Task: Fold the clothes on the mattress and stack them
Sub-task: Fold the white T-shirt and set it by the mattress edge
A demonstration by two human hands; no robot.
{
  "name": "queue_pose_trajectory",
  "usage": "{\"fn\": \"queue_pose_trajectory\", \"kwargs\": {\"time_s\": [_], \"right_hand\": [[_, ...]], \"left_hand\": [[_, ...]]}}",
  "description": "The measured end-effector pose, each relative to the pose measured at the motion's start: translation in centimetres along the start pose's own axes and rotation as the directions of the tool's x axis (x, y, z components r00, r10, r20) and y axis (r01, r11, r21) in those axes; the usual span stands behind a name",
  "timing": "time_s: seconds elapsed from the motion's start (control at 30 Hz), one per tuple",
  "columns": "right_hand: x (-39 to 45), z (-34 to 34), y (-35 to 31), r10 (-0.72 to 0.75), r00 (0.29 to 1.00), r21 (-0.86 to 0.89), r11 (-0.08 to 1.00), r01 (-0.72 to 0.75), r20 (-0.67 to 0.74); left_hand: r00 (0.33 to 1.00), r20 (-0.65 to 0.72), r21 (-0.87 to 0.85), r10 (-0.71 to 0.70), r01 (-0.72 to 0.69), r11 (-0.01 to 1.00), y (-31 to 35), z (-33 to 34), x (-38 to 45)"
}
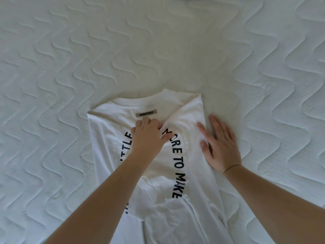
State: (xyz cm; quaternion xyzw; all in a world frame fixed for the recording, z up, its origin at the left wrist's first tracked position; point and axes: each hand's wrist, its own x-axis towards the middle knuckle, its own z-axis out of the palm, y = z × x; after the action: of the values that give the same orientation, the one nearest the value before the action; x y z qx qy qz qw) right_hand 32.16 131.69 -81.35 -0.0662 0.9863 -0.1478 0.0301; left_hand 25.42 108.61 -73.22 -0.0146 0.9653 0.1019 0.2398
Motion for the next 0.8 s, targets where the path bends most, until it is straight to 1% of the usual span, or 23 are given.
{"fn": "queue_pose_trajectory", "kwargs": {"time_s": [0.07,0.1,0.17,0.2,0.23,0.3,0.33,0.43,0.53,0.67,0.7,0.73,0.8], "right_hand": [[0.0,-0.2,0.0,0.002,1.0,0.0,1.0,-0.002,0.008],[0.0,-0.3,-0.1,0.004,1.0,0.001,1.0,-0.004,0.013],[0.0,-0.5,-0.2,0.007,1.0,0.0,1.0,-0.007,0.02],[0.0,-0.6,-0.3,0.009,1.0,-0.001,1.0,-0.009,0.022],[0.0,-0.6,-0.3,0.012,1.0,-0.004,1.0,-0.011,0.024],[0.1,-0.6,-0.4,0.013,1.0,-0.011,1.0,-0.012,0.027],[0.1,-0.6,-0.4,0.017,0.999,-0.017,1.0,-0.017,0.028],[0.0,-0.5,-0.3,0.022,0.999,-0.024,0.999,-0.022,0.027],[0.1,-0.4,-0.4,0.024,0.999,-0.029,0.999,-0.023,0.022],[0.1,-0.4,-0.5,0.02,1.0,-0.023,1.0,-0.019,0.019],[0.1,-0.4,-0.5,0.02,1.0,-0.024,1.0,-0.019,0.02],[-0.1,-0.4,-0.3,0.025,1.0,-0.029,0.999,-0.025,0.019],[0.0,-0.4,-0.4,0.03,0.999,-0.02,0.999,-0.029,0.017]], "left_hand": [[0.999,0.028,0.013,-0.02,0.02,1.0,-1.0,0.2,-0.6],[0.999,0.033,0.024,-0.007,0.006,1.0,-1.5,0.2,-1.0],[0.998,0.013,0.017,0.067,-0.068,0.998,-2.4,0.1,-1.6],[0.994,0.009,-0.028,0.111,-0.111,0.993,-2.7,0.0,-1.8],[0.991,0.021,-0.114,0.135,-0.131,0.985,-2.9,-0.1,-2.1],[0.991,0.081,-0.291,0.109,-0.081,0.953,-3.4,-0.7,-2.5],[0.991,0.095,-0.306,0.089,-0.056,0.95,-3.6,-0.8,-2.6],[0.993,0.095,-0.209,0.072,-0.051,0.976,-4.2,-0.5,-2.8],[0.988,0.146,-0.161,0.057,-0.033,0.986,-4.5,-0.3,-2.7],[0.974,0.226,0.0,0.007,-0.008,1.0,-4.8,-1.0,-2.5],[0.966,0.26,-0.027,-0.001,0.008,1.0,-5.2,-1.2,-2.6],[0.953,0.303,-0.09,0.006,0.022,0.996,-5.6,-1.3,-2.7],[0.909,0.414,-0.188,0.046,0.036,0.982,-6.8,-1.9,-3.0]]}}
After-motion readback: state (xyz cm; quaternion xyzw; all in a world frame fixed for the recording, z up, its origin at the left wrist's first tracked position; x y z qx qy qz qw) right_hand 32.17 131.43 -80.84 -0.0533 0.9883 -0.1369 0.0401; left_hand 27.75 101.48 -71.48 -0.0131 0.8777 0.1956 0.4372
